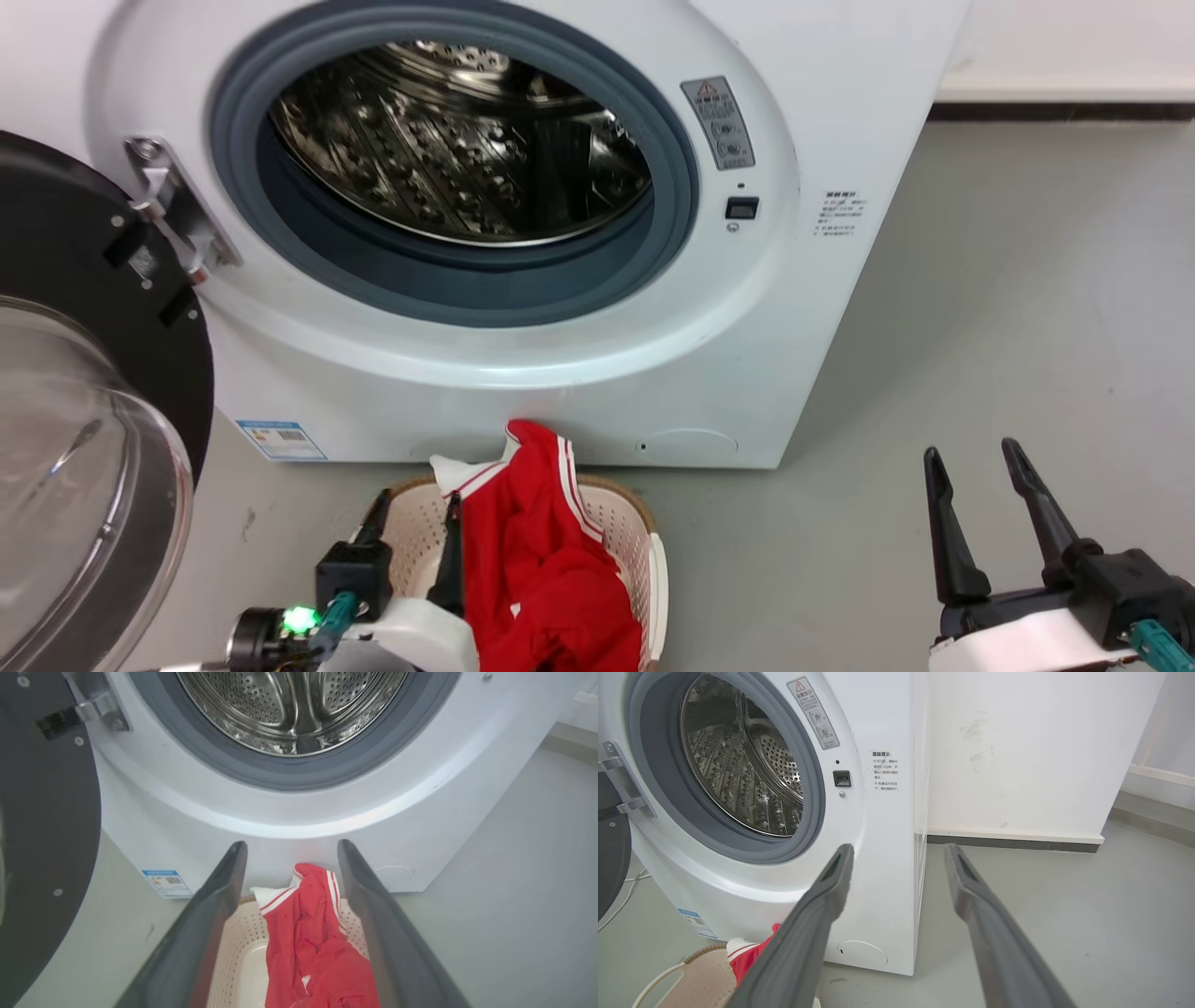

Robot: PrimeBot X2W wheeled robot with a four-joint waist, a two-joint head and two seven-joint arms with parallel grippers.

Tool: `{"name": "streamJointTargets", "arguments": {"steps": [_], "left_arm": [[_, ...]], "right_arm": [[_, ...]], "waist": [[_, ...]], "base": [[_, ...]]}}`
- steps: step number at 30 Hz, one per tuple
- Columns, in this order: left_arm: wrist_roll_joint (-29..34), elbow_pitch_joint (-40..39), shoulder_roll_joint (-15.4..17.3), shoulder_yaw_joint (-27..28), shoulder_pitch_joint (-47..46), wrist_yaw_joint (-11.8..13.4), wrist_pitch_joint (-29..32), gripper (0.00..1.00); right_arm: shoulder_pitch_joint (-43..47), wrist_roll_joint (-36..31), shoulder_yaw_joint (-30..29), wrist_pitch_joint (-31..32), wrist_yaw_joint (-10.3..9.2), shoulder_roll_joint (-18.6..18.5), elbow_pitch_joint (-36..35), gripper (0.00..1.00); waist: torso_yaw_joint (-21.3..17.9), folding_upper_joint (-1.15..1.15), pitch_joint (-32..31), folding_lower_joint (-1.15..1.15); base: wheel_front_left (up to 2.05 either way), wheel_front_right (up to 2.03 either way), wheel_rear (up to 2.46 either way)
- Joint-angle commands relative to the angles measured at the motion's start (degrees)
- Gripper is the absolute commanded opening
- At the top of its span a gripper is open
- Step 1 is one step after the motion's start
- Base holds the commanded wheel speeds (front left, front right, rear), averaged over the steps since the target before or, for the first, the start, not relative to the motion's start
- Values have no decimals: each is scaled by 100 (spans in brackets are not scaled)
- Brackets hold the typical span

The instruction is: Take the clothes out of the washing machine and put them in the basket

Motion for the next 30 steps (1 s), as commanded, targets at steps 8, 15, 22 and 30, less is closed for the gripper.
{"name": "streamJointTargets", "arguments": {"steps": [8, 15, 22, 30], "left_arm": [[641, -1168, -238, 913, 753, -7, -15, 100], [1096, -1895, -428, 1307, 1029, -169, -15, 100], [1295, -1885, -526, 1464, 1142, -316, -15, 100], [1357, -1752, -616, 1616, 1189, -429, -16, 100]], "right_arm": [[269, 47, 4, -11, -4, 5, -29, 100], [366, 96, -18, -11, -4, 5, -62, 100], [408, 132, 1, -11, -4, 5, -71, 100], [463, 143, 15, -11, -4, 5, -67, 100]], "waist": [[56, 0, -415, 2], [52, 0, -508, 2], [-9, 0, -571, 2], [-60, 0, -627, 2]], "base": [[0, 0, 0], [0, 0, 0], [0, 0, 0], [0, 0, 0]]}}
